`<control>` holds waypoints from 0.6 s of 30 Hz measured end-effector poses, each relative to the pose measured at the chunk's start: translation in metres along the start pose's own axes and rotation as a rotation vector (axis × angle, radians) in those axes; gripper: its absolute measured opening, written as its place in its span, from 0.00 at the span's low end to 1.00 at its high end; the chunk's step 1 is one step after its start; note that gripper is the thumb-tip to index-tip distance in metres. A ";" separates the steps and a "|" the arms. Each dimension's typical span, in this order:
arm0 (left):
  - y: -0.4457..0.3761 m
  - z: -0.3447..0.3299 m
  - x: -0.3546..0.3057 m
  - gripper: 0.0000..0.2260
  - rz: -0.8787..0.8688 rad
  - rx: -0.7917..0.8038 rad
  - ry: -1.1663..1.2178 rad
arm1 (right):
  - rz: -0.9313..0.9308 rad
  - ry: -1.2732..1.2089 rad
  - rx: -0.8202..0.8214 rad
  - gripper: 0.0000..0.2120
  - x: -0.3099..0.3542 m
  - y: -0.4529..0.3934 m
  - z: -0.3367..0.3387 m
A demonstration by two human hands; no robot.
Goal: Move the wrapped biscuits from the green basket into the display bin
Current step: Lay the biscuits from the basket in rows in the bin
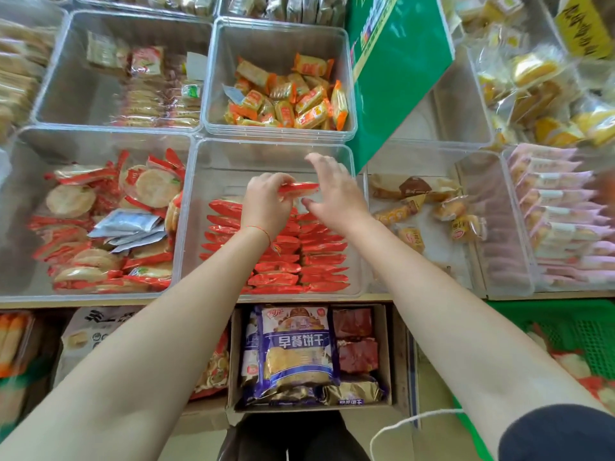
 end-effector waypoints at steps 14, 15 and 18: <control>-0.024 -0.064 0.041 0.20 0.161 0.560 -0.287 | -0.083 0.332 0.305 0.16 -0.013 -0.012 -0.040; -0.024 -0.066 0.043 0.21 0.148 0.585 -0.305 | -0.106 0.316 0.318 0.17 -0.015 -0.014 -0.042; -0.026 -0.067 0.046 0.21 0.129 0.619 -0.394 | -0.107 0.386 0.400 0.21 -0.017 -0.017 -0.049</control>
Point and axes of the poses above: each hand's wrist, its own y-axis away from the middle knuckle, its own z-axis out of the back of the hand, x = y × z, the point moved 5 cm from there along -y, towards the middle knuckle, and after that the axes turned 1 degree about x, right-handed, at the moved point
